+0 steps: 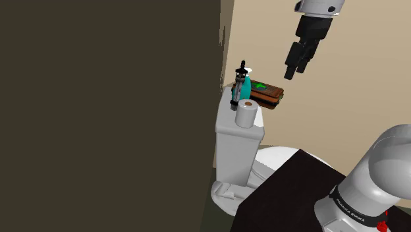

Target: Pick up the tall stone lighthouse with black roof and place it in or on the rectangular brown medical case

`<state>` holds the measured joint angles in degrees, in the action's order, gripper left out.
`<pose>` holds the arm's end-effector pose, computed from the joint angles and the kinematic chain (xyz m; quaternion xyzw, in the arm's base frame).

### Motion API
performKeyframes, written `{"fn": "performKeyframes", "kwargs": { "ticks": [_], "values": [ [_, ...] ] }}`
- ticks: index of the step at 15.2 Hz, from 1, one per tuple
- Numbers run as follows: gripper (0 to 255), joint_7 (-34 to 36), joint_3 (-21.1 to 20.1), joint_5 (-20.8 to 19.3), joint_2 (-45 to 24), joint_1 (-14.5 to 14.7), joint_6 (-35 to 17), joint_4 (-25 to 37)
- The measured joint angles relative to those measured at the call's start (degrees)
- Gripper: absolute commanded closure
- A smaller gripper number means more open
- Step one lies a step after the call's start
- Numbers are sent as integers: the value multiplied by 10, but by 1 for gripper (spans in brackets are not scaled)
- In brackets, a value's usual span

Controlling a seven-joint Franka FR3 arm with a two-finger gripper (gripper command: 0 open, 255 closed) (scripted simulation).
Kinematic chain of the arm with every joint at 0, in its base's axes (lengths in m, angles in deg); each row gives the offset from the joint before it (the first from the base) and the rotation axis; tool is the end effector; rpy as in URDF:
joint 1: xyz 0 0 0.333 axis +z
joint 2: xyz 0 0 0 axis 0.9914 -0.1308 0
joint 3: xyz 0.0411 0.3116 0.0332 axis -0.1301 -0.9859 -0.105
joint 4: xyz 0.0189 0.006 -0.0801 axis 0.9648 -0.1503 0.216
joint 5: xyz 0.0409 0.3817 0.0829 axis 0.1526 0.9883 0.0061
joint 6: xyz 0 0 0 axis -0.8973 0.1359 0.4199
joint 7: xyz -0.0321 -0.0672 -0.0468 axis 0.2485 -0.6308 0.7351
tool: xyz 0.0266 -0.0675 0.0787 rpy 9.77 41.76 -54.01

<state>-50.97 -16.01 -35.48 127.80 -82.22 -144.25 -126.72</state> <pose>0.3118 0.0298 0.6032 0.9991 0.0415 0.0088 0.0049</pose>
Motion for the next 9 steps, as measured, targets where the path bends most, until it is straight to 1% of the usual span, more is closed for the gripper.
{"fn": "performKeyframes", "kwargs": {
  "ticks": [1, 3, 5, 9],
  "values": [
    [0, 0, 0, 0, 0, 0, 0, 0],
    [0, 9, -3, -4, -19, -6, -24, 0],
    [0, 22, -7, -11, -39, -14, -58, -5],
    [0, 52, -15, -29, -110, -35, -131, 12]
  ]
}}
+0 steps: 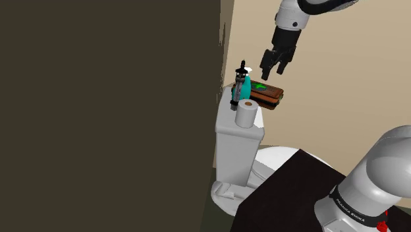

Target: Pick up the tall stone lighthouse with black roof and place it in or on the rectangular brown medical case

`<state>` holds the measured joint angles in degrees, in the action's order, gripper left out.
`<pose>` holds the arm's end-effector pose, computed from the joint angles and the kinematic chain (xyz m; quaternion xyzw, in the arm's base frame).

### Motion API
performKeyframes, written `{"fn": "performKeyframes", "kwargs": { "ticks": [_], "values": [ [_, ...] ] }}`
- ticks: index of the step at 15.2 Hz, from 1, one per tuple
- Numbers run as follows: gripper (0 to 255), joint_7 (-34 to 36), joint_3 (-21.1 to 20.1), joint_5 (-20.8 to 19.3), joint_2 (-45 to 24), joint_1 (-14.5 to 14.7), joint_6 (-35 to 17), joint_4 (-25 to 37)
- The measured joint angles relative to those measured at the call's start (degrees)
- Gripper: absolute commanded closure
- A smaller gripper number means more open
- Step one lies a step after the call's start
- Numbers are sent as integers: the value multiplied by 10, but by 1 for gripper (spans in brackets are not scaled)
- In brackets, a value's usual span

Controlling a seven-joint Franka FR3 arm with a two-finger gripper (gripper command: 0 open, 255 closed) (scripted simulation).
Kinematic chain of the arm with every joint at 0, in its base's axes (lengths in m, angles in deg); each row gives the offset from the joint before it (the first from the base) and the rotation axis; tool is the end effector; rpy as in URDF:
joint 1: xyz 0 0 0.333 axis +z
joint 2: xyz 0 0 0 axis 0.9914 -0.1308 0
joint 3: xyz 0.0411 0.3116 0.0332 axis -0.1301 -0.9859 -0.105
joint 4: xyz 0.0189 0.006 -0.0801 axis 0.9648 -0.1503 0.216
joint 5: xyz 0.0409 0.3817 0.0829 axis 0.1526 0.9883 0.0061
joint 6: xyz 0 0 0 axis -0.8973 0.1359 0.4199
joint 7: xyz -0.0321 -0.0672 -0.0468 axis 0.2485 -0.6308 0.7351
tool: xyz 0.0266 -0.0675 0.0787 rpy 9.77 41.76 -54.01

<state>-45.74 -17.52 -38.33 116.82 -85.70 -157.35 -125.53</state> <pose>0.3859 0.0160 0.5672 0.9986 -0.0177 0.0384 0.0309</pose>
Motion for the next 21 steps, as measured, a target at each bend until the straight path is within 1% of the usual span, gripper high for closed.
{"fn": "performKeyframes", "kwargs": {
  "ticks": [3, 9, 14, 19, 21],
  "values": [
    [0, 26, -5, -16, -52, -16, -56, 11],
    [0, 82, -12, -57, -152, -46, -134, 59],
    [0, 132, -12, -97, -243, -69, -177, 127],
    [0, 187, -8, -140, -332, -83, -209, 202],
    [0, 194, -5, -148, -349, -86, -222, 209]
  ]
}}
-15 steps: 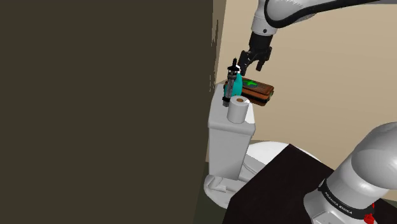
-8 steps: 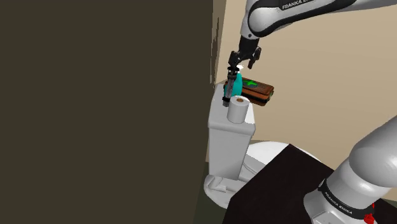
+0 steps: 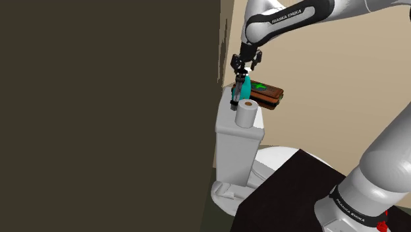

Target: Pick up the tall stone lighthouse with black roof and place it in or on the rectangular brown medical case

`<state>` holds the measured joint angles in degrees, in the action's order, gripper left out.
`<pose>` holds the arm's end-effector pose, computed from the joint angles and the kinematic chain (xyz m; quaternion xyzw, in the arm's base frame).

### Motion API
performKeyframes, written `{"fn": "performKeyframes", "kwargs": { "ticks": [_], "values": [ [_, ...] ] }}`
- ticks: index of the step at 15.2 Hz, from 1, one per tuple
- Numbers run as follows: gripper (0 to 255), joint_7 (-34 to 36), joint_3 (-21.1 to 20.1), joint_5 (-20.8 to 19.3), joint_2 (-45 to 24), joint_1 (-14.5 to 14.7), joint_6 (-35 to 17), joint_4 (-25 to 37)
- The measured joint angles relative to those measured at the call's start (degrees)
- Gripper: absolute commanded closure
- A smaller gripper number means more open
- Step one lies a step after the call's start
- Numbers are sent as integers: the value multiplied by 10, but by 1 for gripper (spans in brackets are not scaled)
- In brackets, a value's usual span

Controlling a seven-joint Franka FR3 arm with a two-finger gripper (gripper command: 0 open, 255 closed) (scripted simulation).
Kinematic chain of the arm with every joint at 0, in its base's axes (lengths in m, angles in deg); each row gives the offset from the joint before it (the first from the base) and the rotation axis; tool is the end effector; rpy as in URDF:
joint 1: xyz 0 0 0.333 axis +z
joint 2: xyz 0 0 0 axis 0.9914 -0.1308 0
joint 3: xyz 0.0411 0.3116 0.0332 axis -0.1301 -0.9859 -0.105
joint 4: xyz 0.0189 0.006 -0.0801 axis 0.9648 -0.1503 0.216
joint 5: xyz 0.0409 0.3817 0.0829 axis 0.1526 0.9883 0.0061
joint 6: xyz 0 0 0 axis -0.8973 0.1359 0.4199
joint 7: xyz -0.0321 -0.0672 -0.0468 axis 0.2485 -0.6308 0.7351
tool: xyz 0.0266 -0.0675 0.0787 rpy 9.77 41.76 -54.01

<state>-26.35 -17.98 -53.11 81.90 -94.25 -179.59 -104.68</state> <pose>0.5849 -0.0756 0.4906 0.9700 -0.1826 0.1241 0.1021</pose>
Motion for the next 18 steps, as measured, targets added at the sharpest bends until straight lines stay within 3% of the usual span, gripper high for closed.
{"fn": "performKeyframes", "kwargs": {
  "ticks": [12, 13, 18],
  "values": [
    [0, 7, 5, -11, -30, -5, -41, -10],
    [255, 7, 5, -11, -30, -5, -41, -10],
    [255, 7, 5, -10, -29, -4, -41, -9]
  ]
}}
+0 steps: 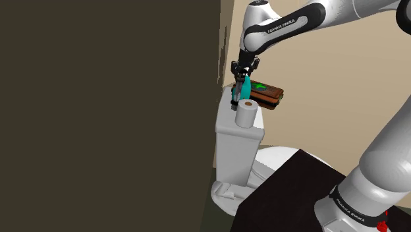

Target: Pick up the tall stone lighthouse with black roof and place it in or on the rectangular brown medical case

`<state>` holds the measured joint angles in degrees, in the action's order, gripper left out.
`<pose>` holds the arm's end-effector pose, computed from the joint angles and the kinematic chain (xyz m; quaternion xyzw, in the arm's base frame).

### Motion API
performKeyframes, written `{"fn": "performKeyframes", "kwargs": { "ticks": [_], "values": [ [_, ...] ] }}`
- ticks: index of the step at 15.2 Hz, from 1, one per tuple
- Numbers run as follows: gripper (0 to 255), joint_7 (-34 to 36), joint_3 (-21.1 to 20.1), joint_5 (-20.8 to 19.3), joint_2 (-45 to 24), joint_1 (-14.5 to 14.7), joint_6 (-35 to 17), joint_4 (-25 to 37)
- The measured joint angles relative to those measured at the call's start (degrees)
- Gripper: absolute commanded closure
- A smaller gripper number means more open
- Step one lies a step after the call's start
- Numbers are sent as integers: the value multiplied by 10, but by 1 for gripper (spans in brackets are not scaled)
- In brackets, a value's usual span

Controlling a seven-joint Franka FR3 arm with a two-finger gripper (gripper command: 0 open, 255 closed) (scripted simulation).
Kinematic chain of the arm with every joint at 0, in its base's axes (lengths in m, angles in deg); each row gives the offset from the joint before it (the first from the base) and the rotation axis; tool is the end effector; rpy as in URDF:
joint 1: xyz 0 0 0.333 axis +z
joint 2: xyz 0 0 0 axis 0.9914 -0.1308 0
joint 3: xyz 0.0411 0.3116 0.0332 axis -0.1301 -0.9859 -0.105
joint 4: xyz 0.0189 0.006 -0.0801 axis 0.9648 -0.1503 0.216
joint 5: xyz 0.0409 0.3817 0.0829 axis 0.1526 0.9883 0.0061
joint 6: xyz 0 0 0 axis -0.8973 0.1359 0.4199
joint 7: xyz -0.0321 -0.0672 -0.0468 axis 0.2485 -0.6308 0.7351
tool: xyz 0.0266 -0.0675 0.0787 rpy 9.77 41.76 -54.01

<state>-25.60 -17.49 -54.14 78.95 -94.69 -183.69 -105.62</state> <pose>0.5943 -0.0849 0.4595 0.9694 -0.1843 0.1260 0.1026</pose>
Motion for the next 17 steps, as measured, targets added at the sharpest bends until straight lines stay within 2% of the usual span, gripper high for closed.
{"fn": "performKeyframes", "kwargs": {
  "ticks": [6, 17],
  "values": [
    [255, -1, 0, 1, 1, 0, 3, 2],
    [255, -23, -3, 16, 20, 1, 78, 60]
  ]
}}
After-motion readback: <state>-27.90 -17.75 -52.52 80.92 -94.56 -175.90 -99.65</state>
